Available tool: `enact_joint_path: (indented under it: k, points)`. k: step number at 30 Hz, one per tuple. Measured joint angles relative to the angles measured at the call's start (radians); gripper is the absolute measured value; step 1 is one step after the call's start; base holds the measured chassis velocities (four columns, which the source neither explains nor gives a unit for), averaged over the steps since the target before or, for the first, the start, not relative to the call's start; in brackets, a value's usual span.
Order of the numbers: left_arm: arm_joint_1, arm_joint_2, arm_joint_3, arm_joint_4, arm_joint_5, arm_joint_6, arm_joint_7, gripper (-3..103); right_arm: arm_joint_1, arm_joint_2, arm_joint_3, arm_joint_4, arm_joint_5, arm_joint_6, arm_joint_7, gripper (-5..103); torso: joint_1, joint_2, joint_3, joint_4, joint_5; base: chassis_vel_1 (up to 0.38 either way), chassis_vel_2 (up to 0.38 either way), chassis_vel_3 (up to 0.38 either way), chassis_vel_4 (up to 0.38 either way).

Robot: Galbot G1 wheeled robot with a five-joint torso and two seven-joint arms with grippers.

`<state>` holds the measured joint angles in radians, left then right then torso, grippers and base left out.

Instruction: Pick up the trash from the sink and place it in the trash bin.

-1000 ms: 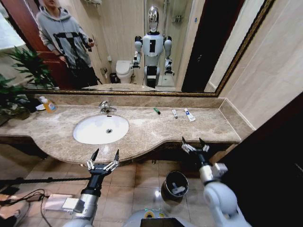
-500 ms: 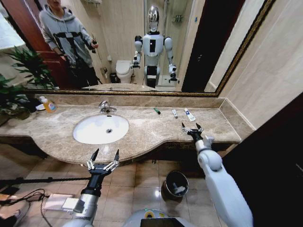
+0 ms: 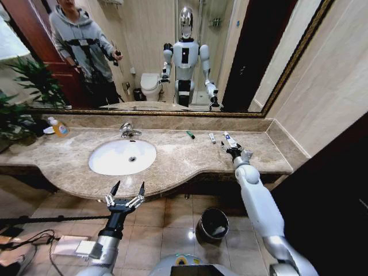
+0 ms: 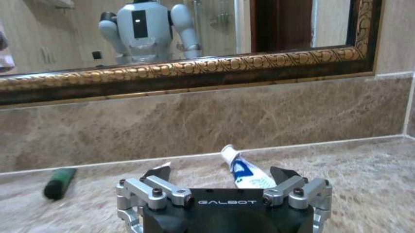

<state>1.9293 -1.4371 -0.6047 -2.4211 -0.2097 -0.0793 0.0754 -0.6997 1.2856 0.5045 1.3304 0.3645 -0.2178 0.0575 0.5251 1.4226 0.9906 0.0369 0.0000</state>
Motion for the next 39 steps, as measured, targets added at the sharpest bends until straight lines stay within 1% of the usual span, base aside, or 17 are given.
enact_joint_path:
  k: [3, 7, 18, 24, 31, 33, 34, 37, 38, 39]
  points:
    - [0.0, 0.0, 0.0, 0.0, 0.0, 0.0, 0.0, 100, 0.041, 0.002, 0.001, -0.064, -0.015, 0.009, -0.005, 100, 0.0, 0.0, 0.0, -0.0001, 0.0, 0.0, 0.0, 0.0, 0.0]
    - [0.0, 0.0, 0.0, 0.0, 0.0, 0.0, 0.0, 100, 0.058, 0.001, 0.003, -0.109, -0.021, 0.018, -0.009, 100, 0.0, 0.0, 0.0, -0.0001, 0.0, 0.0, 0.0, 0.0, 0.0]
    - [0.0, 0.0, 0.0, 0.0, 0.0, 0.0, 0.0, 100, 0.077, 0.002, 0.019, -0.179, -0.033, 0.047, -0.02, 100, 0.0, 0.0, 0.0, -0.0001, 0.0, 0.0, 0.0, 0.0, 0.0]
    - [0.0, 0.0, 0.0, 0.0, 0.0, 0.0, 0.0, 100, 0.1, 0.002, 0.027, -0.237, -0.027, 0.055, -0.02, 100, 0.0, 0.0, 0.0, 0.0, 0.0001, 0.0, 0.0, 0.0, 0.0]
    - [0.0, 0.0, 0.0, 0.0, 0.0, 0.0, 0.0, 100, 0.101, -0.016, 0.039, -0.253, -0.005, 0.055, -0.02, 99, 0.0, 0.0, 0.0, -0.0002, 0.0001, 0.0, 0.0, 0.0, 0.0]
    - [0.0, 0.0, 0.0, 0.0, 0.0, 0.0, 0.0, 100, 0.101, -0.018, 0.04, -0.255, 0.001, 0.056, -0.021, 89, 0.0, 0.0, 0.0, -0.0001, 0.0001, 0.0, 0.0, 0.0, 0.0]
    - [0.0, 0.0, 0.0, 0.0, 0.0, 0.0, 0.0, 100, 0.101, -0.018, 0.04, -0.255, 0.001, 0.056, -0.021, 89, 0.0, 0.0, 0.0, -0.0001, 0.0001, 0.0, 0.0, 0.0, 0.0]
    - [0.0, 0.0, 0.0, 0.0, 0.0, 0.0, 0.0, 100, 0.098, -0.018, 0.039, -0.256, 0.01, 0.057, -0.027, 73, 0.0, 0.0, 0.0, -0.0001, -0.0002, 0.0, 0.0, 0.0, 0.0]
    - [0.0, 0.0, 0.0, 0.0, 0.0, 0.0, 0.0, 100, 0.098, -0.018, 0.039, -0.256, 0.01, 0.057, -0.027, 73, 0.0, 0.0, 0.0, -0.0001, -0.0002, 0.0, 0.0, 0.0, 0.0]
    - [0.0, 0.0, 0.0, 0.0, 0.0, 0.0, 0.0, 100, 0.097, -0.018, 0.039, -0.256, 0.011, 0.058, -0.029, 68, 0.0, 0.0, 0.0, -0.0002, -0.0001, 0.0, 0.0, 0.0, 0.0]
